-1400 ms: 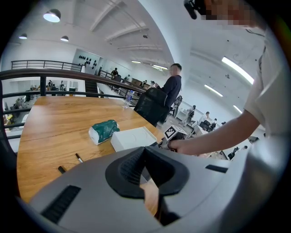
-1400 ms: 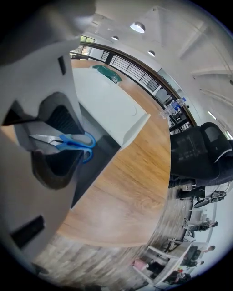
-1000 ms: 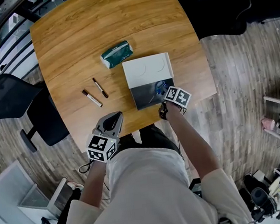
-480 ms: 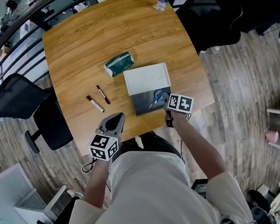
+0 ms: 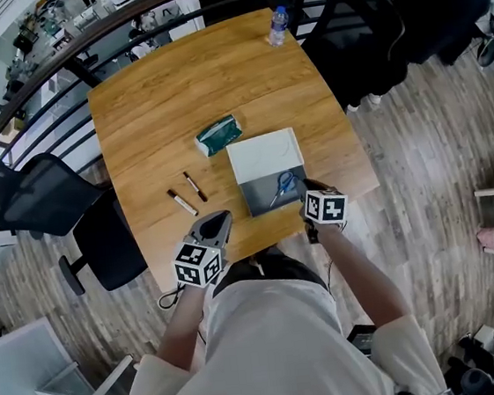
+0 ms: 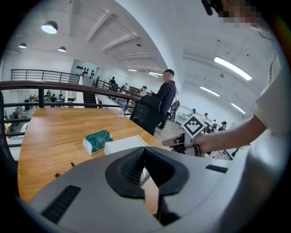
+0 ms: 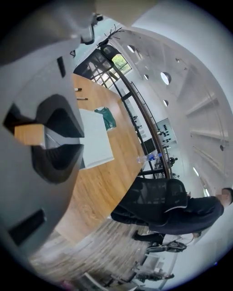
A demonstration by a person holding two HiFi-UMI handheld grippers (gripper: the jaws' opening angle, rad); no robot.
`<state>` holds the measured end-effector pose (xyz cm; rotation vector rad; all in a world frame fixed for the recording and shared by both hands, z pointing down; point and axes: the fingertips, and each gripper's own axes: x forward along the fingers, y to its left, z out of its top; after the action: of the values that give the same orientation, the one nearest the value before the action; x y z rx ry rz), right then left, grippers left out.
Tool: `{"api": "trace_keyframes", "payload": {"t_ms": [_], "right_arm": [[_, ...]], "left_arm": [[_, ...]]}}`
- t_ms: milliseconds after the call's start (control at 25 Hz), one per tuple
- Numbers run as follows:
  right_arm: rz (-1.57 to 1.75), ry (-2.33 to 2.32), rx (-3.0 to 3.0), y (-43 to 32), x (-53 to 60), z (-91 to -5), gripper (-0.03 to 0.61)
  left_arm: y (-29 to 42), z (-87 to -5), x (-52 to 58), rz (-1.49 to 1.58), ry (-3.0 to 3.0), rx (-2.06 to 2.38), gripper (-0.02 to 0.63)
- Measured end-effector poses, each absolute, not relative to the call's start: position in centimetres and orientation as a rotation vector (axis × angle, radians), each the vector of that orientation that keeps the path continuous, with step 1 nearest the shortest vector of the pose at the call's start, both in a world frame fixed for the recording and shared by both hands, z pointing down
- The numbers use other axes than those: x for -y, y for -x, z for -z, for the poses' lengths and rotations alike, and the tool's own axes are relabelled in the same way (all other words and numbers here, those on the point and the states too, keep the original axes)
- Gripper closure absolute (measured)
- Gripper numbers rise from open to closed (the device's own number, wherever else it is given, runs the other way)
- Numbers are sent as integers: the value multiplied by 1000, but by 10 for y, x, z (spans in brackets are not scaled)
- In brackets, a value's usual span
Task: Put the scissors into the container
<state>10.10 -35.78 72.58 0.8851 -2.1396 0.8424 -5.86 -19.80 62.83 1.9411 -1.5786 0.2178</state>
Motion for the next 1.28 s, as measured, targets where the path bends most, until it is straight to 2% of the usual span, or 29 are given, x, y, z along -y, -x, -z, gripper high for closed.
{"api": "trace_keyframes", "payload": {"t_ms": [480, 880, 1280], "right_arm": [[-461, -947, 2316, -100, 294, -641, 566], [-292, -1003, 2433, -105, 252, -581, 575], [-219, -1012, 2558, -133, 256, -525, 575]], "left_arm": [[60, -593, 167, -201, -2091, 1513, 621], [58, -554, 153, -158, -2209, 1511, 621], [44, -506, 169, -123, -2286, 1554, 621]]}}
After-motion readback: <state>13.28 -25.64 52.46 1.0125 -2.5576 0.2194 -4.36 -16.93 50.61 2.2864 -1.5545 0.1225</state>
